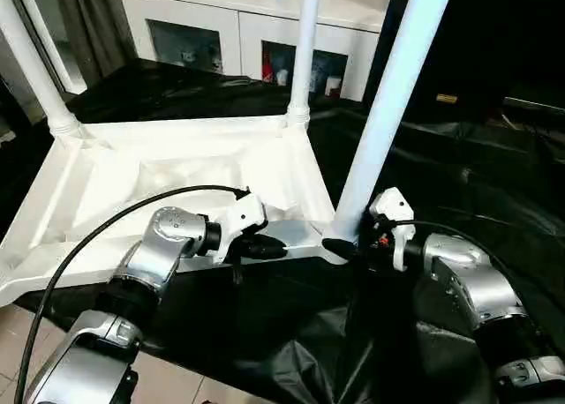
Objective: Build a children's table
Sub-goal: Rotate leg to tighten
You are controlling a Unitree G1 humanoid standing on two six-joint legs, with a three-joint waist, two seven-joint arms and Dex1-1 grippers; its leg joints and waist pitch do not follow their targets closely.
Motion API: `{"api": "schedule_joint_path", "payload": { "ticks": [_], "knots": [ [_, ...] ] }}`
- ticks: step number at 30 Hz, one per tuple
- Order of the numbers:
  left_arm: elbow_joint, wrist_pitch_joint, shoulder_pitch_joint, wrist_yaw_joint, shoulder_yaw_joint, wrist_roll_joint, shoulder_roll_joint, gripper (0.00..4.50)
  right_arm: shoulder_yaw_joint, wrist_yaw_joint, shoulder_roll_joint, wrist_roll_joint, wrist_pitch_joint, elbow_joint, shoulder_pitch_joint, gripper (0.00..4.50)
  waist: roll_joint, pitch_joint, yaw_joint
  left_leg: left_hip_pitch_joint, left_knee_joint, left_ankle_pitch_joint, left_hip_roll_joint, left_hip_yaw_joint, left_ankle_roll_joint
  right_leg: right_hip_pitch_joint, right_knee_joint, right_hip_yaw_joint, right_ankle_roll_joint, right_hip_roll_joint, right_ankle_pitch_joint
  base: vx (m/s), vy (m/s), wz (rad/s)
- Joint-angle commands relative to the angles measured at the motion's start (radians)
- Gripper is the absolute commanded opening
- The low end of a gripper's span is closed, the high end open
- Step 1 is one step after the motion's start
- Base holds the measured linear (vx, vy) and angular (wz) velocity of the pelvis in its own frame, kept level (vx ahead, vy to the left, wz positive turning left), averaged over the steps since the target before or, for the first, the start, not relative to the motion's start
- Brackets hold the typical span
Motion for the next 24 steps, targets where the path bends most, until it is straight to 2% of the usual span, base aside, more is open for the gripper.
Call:
{"api": "schedule_joint_path", "payload": {
  "ticks": [1, 8, 9, 12, 14, 15, 17, 20, 23, 24],
  "knots": [
    [-0.008, 0.007, 0.022, -0.034, -0.006, -0.032, -0.009, 0.00, -0.011, -0.006, -0.010, 0.011, 0.016, -0.021, 0.006, 3.08, -0.010, -0.057, 0.004, 0.010, -0.064, -0.163, 0.063, -0.024, 0.072, 0.053, -0.063, 0.057, -0.244, -0.070, -0.175, 0.000, 0.000, 0.00],
    [0.005, 0.012, 0.020, 0.004, 0.001, -0.022, -0.017, 0.00, -0.031, -0.079, 0.017, -0.006, 0.009, 0.016, 0.005, 2.75, -0.010, -0.057, 0.002, 0.009, -0.064, -0.166, 0.062, -0.025, 0.066, 0.054, -0.064, 0.057, -0.244, -0.071, -0.185, 0.000, 0.000, 0.00],
    [0.027, 0.014, 0.010, 0.059, 0.008, -0.007, -0.031, 0.00, -0.051, -0.159, 0.038, -0.021, -0.003, 0.054, -0.008, 2.75, -0.010, -0.056, 0.001, 0.008, -0.064, -0.170, 0.061, -0.025, 0.064, 0.054, -0.065, 0.056, -0.241, -0.071, -0.194, 0.000, 0.000, 0.00],
    [0.114, 0.017, -0.036, 0.264, 0.025, 0.047, -0.091, 0.00, -0.129, -0.435, 0.126, -0.036, -0.003, 0.153, -0.038, 2.72, -0.010, -0.052, -0.009, 0.014, -0.067, -0.208, 0.059, -0.027, 0.030, 0.045, -0.077, 0.057, -0.221, -0.071, -0.281, 0.000, 0.000, 0.00],
    [0.147, 0.034, -0.058, 0.355, 0.035, 0.059, -0.130, 0.00, -0.145, -0.544, 0.175, -0.044, 0.004, 0.167, -0.035, 2.71, -0.011, -0.050, -0.010, 0.018, -0.070, -0.241, 0.059, -0.029, 0.005, 0.042, -0.084, 0.056, -0.194, -0.070, -0.346, 0.000, 0.000, 0.00],
    [0.158, 0.043, -0.066, 0.386, 0.038, 0.060, -0.151, 0.00, -0.151, -0.586, 0.201, -0.044, 0.010, 0.170, -0.032, 2.71, -0.008, -0.050, -0.009, 0.019, -0.070, -0.249, 0.059, -0.029, 0.003, 0.040, -0.085, 0.057, -0.190, -0.071, -0.352, 0.000, 0.000, 0.00],
    [0.178, 0.054, -0.082, 0.455, 0.041, 0.065, -0.197, 0.00, -0.171, -0.683, 0.266, -0.036, 0.017, 0.176, -0.028, 2.71, -0.012, -0.050, -0.007, 0.020, -0.071, -0.262, 0.058, -0.029, 0.011, 0.039, -0.089, 0.058, -0.176, -0.071, -0.362, 0.000, 0.000, 0.00],
    [0.189, 0.051, -0.091, 0.481, 0.032, 0.070, -0.236, 0.00, -0.170, -0.740, 0.318, -0.037, 0.009, 0.181, -0.024, 2.71, -0.007, -0.051, -0.003, 0.021, -0.073, -0.262, 0.058, -0.030, 0.009, 0.039, -0.090, 0.059, -0.168, -0.072, -0.363, 0.000, 0.000, 0.00],
    [0.199, 0.036, -0.094, 0.474, 0.025, 0.075, -0.252, 0.00, -0.158, -0.744, 0.337, -0.046, -0.013, 0.194, -0.030, 2.71, -0.009, -0.051, -0.003, 0.018, -0.075, -0.271, 0.057, -0.030, 0.013, 0.039, -0.088, 0.061, -0.166, -0.070, -0.344, 0.000, 0.000, 0.00],
    [0.202, 0.032, -0.094, 0.473, 0.025, 0.077, -0.254, 0.00, -0.154, -0.735, 0.340, -0.045, -0.025, 0.194, -0.032, 3.05, -0.006, -0.050, -0.004, 0.018, -0.076, -0.277, 0.056, -0.030, 0.014, 0.038, -0.090, 0.062, -0.166, -0.069, -0.343, 0.000, 0.000, 0.00]
  ]
}}
